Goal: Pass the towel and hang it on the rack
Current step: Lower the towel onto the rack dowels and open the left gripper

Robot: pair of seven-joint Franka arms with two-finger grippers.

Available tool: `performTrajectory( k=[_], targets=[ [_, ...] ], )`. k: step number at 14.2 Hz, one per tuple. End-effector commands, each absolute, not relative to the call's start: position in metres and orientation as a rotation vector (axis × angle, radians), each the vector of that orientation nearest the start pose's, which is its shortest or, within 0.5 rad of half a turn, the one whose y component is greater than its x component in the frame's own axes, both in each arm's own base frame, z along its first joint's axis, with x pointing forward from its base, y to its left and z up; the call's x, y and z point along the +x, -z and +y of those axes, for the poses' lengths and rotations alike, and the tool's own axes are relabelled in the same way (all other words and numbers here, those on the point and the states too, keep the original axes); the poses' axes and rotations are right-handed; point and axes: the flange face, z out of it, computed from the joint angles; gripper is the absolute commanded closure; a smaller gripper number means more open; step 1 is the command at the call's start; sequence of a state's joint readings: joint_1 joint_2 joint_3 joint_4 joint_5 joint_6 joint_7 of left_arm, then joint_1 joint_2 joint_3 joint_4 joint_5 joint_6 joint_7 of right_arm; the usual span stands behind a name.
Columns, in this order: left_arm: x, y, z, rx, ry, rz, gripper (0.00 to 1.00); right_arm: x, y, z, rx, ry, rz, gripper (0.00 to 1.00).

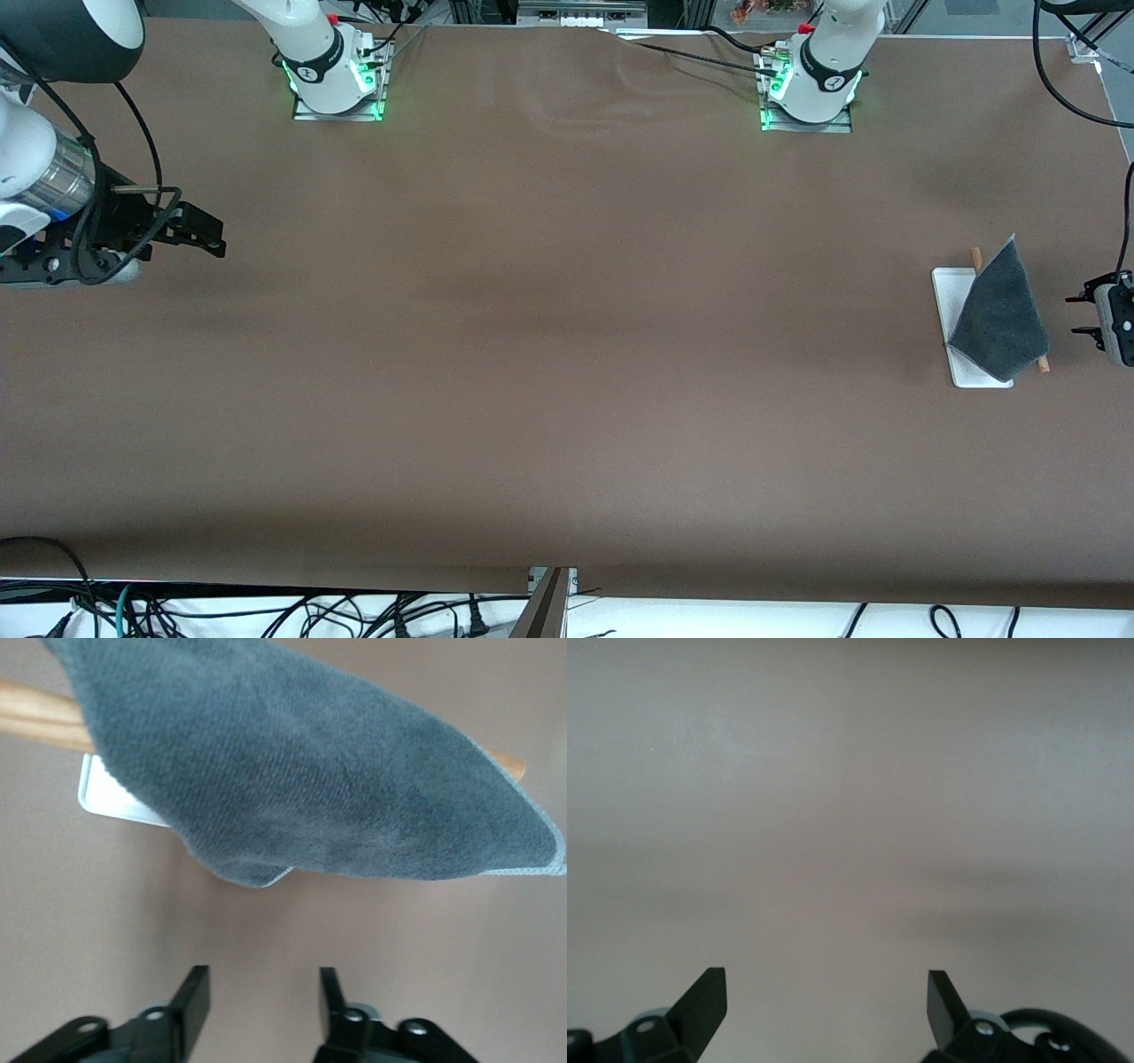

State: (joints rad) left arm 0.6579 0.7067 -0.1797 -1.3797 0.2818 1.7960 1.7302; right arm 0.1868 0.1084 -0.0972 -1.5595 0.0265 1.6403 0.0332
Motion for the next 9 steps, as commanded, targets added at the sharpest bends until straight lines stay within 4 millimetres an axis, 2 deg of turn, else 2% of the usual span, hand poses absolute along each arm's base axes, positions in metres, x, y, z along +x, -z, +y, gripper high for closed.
performTrajectory(
  k=[1,3,5,7,8,9],
  targets=[
    [0.612,-0.312,0.361,-2.533,-0.377,2.042,0.0,0.587,-0.585,0.058,-3.139,-0.038,-0.091,0.0],
    [0.627,-0.355,0.345,-2.502,-0.314,2.02,0.0,0.588,-0.582,0.054,-3.14,-0.043,-0.084,0.0],
    [0.632,-0.398,0.324,-2.581,-0.228,1.913,0.0,0.589,-0.58,0.054,-3.142,-0.047,-0.079,0.0],
    [0.637,-0.442,0.288,-2.697,-0.132,1.759,0.0,0.589,-0.58,0.052,-3.142,-0.05,-0.074,0.0],
    [0.64,-0.456,0.267,-2.757,-0.115,1.693,0.0,0.589,-0.58,0.053,-3.142,-0.05,-0.074,0.0],
    [0.642,-0.46,0.248,-2.797,-0.122,1.67,0.0,0.589,-0.58,0.053,-3.144,-0.05,-0.075,0.0]
  ],
)
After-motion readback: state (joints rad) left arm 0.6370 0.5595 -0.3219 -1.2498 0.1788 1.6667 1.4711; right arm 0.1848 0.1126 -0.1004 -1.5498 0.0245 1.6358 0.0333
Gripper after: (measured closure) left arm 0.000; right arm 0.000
